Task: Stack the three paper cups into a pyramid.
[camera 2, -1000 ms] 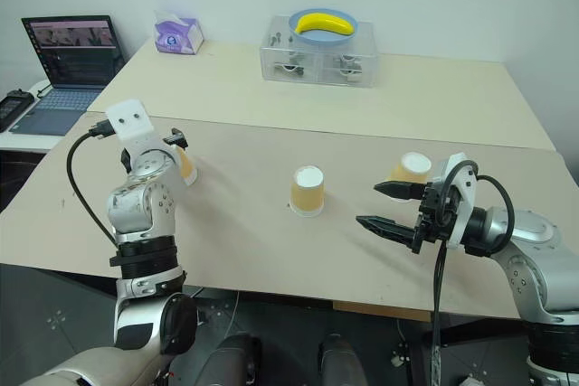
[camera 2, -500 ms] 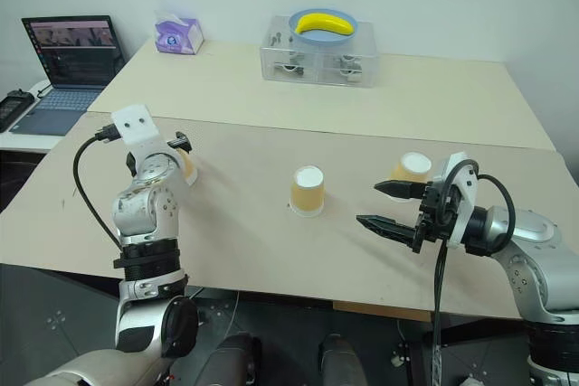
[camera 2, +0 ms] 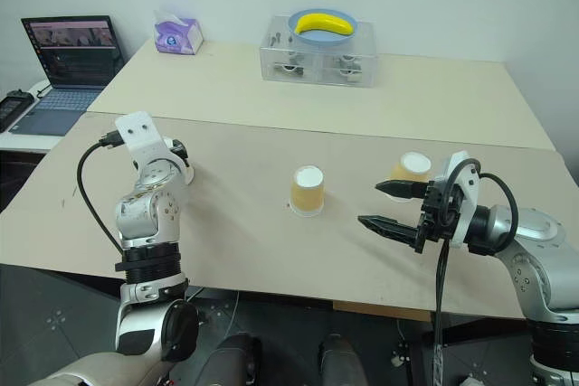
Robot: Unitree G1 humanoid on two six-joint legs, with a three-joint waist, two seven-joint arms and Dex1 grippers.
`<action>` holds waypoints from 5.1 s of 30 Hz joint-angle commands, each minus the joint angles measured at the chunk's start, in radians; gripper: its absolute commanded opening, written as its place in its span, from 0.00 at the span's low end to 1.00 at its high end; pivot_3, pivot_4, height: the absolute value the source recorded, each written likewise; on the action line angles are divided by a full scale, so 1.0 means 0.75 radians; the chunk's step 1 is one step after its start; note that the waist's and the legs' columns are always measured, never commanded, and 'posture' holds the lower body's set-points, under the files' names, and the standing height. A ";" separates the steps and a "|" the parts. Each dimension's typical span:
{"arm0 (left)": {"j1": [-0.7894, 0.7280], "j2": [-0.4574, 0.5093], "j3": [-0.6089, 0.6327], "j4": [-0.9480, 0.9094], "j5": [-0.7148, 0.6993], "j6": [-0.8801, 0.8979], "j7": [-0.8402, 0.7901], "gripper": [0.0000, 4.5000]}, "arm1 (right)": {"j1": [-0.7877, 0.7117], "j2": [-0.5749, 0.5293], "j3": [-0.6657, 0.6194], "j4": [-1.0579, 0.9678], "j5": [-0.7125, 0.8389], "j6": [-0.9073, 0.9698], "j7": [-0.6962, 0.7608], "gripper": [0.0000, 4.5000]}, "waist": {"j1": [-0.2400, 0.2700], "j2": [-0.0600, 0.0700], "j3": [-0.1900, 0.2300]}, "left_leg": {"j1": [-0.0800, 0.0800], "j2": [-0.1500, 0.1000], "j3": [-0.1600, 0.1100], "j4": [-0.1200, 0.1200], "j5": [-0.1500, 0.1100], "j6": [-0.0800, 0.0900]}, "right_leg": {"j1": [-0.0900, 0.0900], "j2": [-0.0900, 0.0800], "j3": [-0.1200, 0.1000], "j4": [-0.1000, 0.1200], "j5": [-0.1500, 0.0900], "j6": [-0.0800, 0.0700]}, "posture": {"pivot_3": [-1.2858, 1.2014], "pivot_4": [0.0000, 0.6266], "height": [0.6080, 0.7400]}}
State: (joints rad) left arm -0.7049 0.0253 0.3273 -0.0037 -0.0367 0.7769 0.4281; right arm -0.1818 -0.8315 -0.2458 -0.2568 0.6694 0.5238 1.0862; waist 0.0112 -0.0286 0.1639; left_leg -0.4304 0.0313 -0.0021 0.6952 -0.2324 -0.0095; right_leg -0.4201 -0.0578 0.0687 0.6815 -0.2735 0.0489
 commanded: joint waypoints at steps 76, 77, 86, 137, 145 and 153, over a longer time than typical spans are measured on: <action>-0.067 0.580 -0.638 0.396 -0.252 -0.715 -2.087 0.67 | 0.062 -0.031 -0.132 -0.087 0.023 0.018 -0.043 1.00 | -0.031 0.000 0.000 | 0.000 0.001 0.001 0.000 0.000 0.000 | 0.000 0.001 -0.001 -0.001 0.000 0.000 | 0.52 0.24 0.65; -0.067 0.583 -0.646 0.395 -0.246 -0.712 -2.089 0.67 | 0.063 -0.031 -0.133 -0.087 0.024 0.020 -0.043 1.00 | -0.031 0.000 0.000 | 0.000 0.001 0.000 0.000 0.000 0.000 | 0.000 0.001 -0.001 -0.001 0.000 0.000 | 0.52 0.24 0.65; -0.051 0.583 -0.663 0.387 -0.217 -0.724 -2.084 0.67 | 0.086 -0.040 -0.149 -0.104 0.039 0.022 -0.044 1.00 | -0.031 0.000 0.000 | 0.000 0.001 0.000 0.000 0.000 0.000 | 0.000 0.001 -0.001 -0.001 0.000 0.000 | 0.52 0.24 0.65; 0.236 0.950 -0.106 -0.592 -1.380 0.255 -1.757 0.99 | -0.212 0.024 -0.078 0.727 -0.427 -0.475 -0.300 1.00 | -0.039 0.002 0.001 | 0.014 0.002 0.002 -0.002 0.000 0.000 | 0.015 0.001 0.000 -0.004 -0.001 0.000 | 0.52 0.24 0.65; 0.239 0.958 -0.173 -0.578 -1.329 0.196 -1.787 0.99 | -0.325 0.087 -0.047 0.795 -0.402 -0.462 -0.259 1.00 | -0.042 0.002 0.001 | 0.014 0.003 0.002 -0.003 0.000 0.000 | 0.015 0.002 0.000 -0.004 -0.001 0.000 | 0.52 0.24 0.65; 0.263 0.960 -0.203 -0.557 -1.278 0.157 -1.795 0.99 | -0.333 0.113 -0.019 0.736 -0.378 -0.412 -0.230 1.00 | -0.036 0.003 0.001 | 0.014 0.002 0.002 -0.003 0.000 0.000 | 0.015 0.001 0.000 -0.004 -0.001 0.000 | 0.52 0.24 0.65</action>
State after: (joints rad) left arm -0.5051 0.7357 0.1720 -0.4159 -0.9986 0.9187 -0.9102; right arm -0.4131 -0.7396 -0.2441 0.3209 0.3751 0.2094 0.9156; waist -0.0159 -0.0266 0.1647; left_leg -0.4200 0.0330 -0.0007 0.6933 -0.2325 -0.0092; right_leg -0.4089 -0.0569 0.0686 0.6783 -0.2742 0.0491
